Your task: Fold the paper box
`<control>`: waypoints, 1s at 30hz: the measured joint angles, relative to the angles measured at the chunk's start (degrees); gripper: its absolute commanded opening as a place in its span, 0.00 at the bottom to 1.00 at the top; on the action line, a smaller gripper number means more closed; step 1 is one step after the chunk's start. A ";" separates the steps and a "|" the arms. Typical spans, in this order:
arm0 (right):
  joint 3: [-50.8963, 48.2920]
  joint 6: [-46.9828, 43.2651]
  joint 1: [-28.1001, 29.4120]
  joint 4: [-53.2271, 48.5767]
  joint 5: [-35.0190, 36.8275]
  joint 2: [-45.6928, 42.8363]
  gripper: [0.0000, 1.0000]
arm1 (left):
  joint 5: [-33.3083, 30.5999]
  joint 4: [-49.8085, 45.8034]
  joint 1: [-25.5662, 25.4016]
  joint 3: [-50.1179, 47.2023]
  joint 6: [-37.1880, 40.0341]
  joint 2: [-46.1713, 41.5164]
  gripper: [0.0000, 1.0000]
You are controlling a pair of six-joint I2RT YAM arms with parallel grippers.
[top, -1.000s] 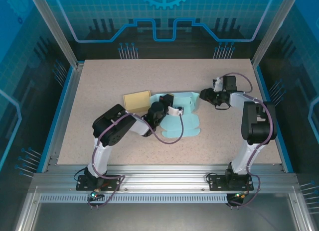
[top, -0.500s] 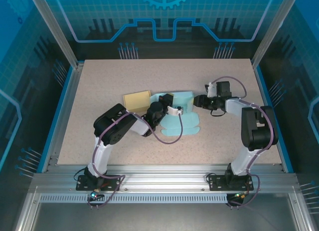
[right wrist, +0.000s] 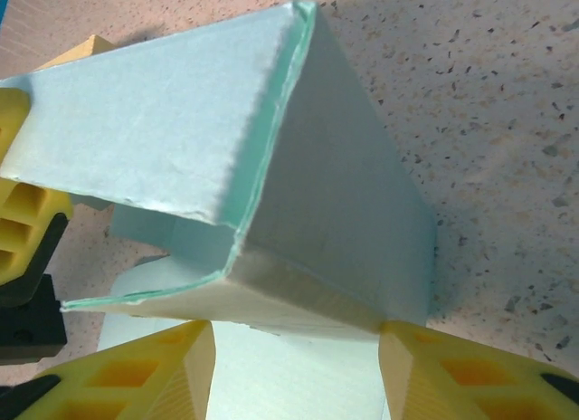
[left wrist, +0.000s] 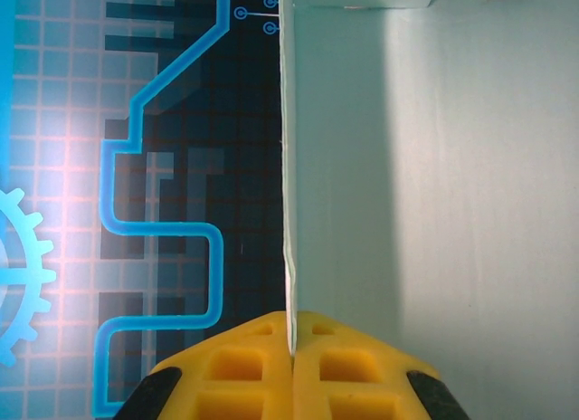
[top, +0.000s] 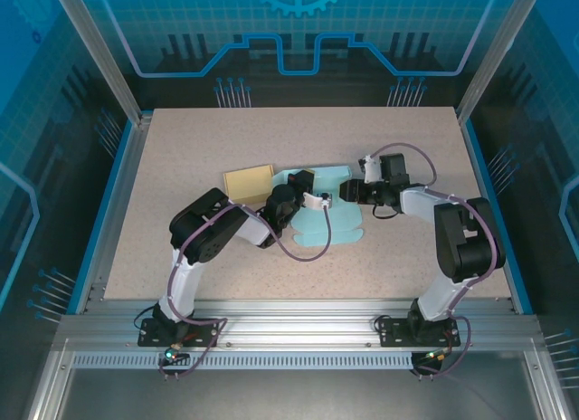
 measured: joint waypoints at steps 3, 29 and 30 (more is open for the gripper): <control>0.04 0.04 0.00 0.52 2.86 0.02 0.51 | 0.66 -0.02 0.07 0.00 -0.79 0.00 0.00; 1.73 -2.23 12.41 1.68 37.53 0.22 0.00 | -1.42 -9.05 -2.91 -0.04 -25.99 -10.80 0.99; 1.27 -2.14 12.72 1.57 38.64 -0.44 0.00 | -2.08 -10.71 -3.21 -0.22 -29.64 -13.53 0.99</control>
